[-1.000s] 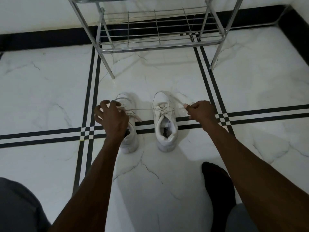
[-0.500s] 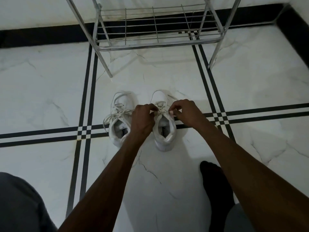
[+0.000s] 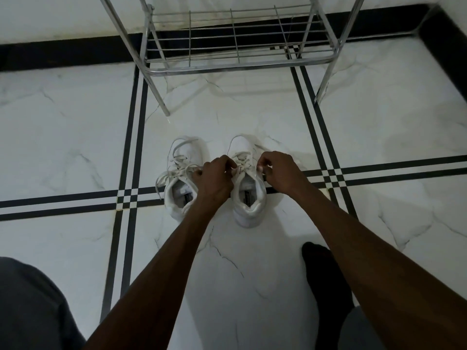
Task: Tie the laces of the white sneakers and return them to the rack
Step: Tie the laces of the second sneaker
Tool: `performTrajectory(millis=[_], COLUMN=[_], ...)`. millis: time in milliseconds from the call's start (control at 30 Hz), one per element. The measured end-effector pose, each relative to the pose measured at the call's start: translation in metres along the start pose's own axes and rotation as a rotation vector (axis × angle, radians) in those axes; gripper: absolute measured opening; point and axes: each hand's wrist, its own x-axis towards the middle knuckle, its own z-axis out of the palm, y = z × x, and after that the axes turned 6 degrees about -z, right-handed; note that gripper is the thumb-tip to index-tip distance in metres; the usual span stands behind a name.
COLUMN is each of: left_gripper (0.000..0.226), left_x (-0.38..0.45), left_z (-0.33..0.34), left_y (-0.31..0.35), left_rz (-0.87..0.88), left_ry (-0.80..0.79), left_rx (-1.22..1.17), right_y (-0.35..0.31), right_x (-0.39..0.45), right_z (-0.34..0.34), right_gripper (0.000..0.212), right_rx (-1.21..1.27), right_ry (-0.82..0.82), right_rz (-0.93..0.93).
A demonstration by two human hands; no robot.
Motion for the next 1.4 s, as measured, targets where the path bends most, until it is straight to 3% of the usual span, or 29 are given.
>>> performTrajectory(millis=[67,200,333,500,567,667,733,833,967,1167,1333,1400], left_gripper=[0.031,0.042,0.033,0.025,0.029,0.040,0.034,0.018,0.008,0.018,0.020,0.018], left_x=[0.001,-0.004,-0.009,-0.013,-0.014,-0.015,-0.015,-0.019,-0.018,-0.015,-0.017,-0.018], left_z=[-0.001,-0.010,-0.016,-0.012,-0.012,-0.010,-0.003,0.001,-0.001,-0.003,0.002,0.002], left_y=[0.005,0.004,-0.012,-0.010,-0.010,-0.002,0.003,0.008,0.009,0.008,0.014,0.015], left_rz=[-0.030,0.071,0.155,0.117,0.111,0.125,0.079,-0.096,-0.100,0.110,0.111,0.104], left_ry=[-0.020,0.052,0.077,0.114,0.134,0.105,0.081,0.095,0.059,0.117,0.139,0.134], left_rx=[-0.002,0.365,0.566,0.497,0.426,0.284,0.196,-0.016,-0.085,0.385,0.633,0.685], right_y=[0.000,0.007,0.015,0.012,0.016,0.018,0.012,0.005,0.006,0.000,0.006,0.006], right_x=[-0.001,-0.003,-0.012,-0.010,-0.008,-0.004,-0.004,-0.005,-0.008,-0.012,-0.014,-0.013], right_z=[0.001,0.000,0.002,0.009,0.008,0.007,0.008,0.009,0.012,0.018,0.021,0.018], right_gripper=[0.009,0.009,0.016,0.029,0.022,0.033,0.025,0.009,0.005,0.013,0.011,0.021], right_rx=[-0.012,-0.085,-0.187,-0.223,-0.200,-0.139,-0.059,0.024,-0.071,-0.287,-0.277,-0.251], right_ry=[-0.009,0.009,0.049,-0.023,0.006,0.018,0.029,0.054,0.026,-0.056,-0.034,-0.046], right_rz=[-0.001,0.011,0.088,0.071,0.078,-0.027,-0.109,-0.087,-0.016,-0.051,-0.168,-0.188])
